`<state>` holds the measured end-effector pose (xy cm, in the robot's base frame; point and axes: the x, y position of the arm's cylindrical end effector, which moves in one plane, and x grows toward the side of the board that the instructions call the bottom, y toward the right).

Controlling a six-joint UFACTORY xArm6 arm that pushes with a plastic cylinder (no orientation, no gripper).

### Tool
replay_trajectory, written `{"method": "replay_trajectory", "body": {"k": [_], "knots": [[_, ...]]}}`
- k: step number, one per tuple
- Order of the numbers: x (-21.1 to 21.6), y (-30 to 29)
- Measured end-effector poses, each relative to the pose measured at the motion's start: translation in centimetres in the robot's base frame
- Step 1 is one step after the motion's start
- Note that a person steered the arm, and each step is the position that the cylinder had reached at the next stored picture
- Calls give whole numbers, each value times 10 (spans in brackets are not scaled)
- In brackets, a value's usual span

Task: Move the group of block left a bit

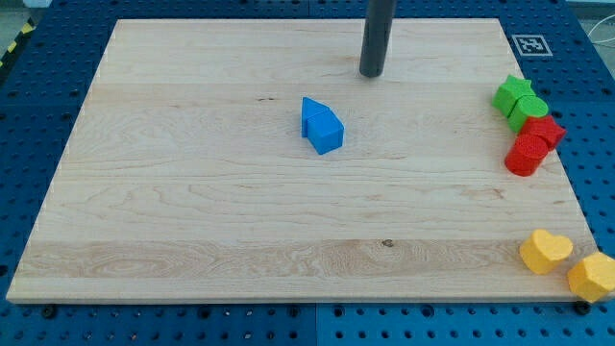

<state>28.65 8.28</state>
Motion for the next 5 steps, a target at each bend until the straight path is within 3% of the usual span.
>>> {"method": "replay_trajectory", "body": {"k": [1, 2, 3, 5], "knots": [[-39, 25], [-48, 84], [-44, 150], [19, 250]]}}
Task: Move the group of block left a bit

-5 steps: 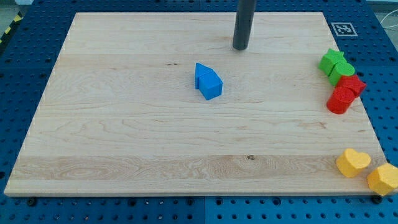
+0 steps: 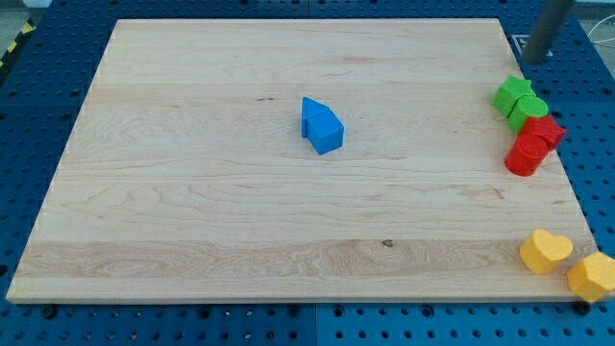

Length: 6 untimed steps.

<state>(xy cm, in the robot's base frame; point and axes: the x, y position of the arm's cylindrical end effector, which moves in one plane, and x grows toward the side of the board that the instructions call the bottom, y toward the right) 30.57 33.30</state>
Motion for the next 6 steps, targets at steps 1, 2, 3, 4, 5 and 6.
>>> {"method": "replay_trajectory", "body": {"k": [1, 2, 3, 4, 5, 6], "knots": [[22, 13], [48, 12], [84, 12], [106, 11], [110, -3], [110, -29]]}}
